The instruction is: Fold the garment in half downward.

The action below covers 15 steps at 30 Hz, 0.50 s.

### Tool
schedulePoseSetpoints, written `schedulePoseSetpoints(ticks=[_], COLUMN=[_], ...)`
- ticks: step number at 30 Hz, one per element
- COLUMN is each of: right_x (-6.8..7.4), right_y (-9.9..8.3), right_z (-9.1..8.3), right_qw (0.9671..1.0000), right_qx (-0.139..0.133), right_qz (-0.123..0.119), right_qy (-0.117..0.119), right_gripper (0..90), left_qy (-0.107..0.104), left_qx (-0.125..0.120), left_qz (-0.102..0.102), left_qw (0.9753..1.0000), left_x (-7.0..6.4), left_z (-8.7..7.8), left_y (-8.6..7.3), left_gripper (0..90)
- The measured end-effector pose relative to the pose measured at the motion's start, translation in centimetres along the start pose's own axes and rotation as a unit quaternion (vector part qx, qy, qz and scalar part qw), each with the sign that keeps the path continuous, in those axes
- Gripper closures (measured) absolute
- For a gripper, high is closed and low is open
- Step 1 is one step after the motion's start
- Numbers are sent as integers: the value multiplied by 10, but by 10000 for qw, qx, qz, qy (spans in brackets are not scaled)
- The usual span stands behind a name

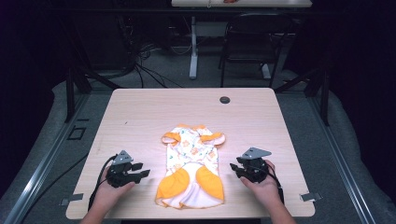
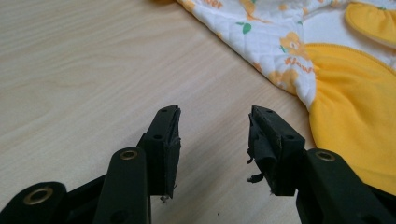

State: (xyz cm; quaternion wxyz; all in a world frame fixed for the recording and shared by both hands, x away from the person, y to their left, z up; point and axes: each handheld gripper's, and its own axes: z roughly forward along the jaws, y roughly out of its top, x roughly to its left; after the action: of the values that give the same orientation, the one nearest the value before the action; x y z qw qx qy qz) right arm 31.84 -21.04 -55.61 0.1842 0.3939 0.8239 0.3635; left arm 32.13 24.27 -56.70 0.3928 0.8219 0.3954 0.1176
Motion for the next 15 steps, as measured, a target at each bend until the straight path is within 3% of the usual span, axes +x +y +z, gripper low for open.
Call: schedulePoseSetpoints(ticks=[4, 12, 15], right_x=[2, 7, 13], right_y=[0, 12, 22], right_z=[3, 6, 2], right_qw=[9998, 9991, 9981], right_qx=[119, 247, 339], right_qz=[-138, -218, -400], right_qy=[86, 277, 318], right_gripper=[605, 646, 678], left_qy=[-42, -138, -176], left_qx=[-82, -23, 65], left_qz=[-109, -188, -118], left_qw=[9999, 9997, 9998], left_x=[1, -2, -5], left_z=[-1, -5, -6], left_y=[0, 1, 14], left_gripper=[537, 561, 568])
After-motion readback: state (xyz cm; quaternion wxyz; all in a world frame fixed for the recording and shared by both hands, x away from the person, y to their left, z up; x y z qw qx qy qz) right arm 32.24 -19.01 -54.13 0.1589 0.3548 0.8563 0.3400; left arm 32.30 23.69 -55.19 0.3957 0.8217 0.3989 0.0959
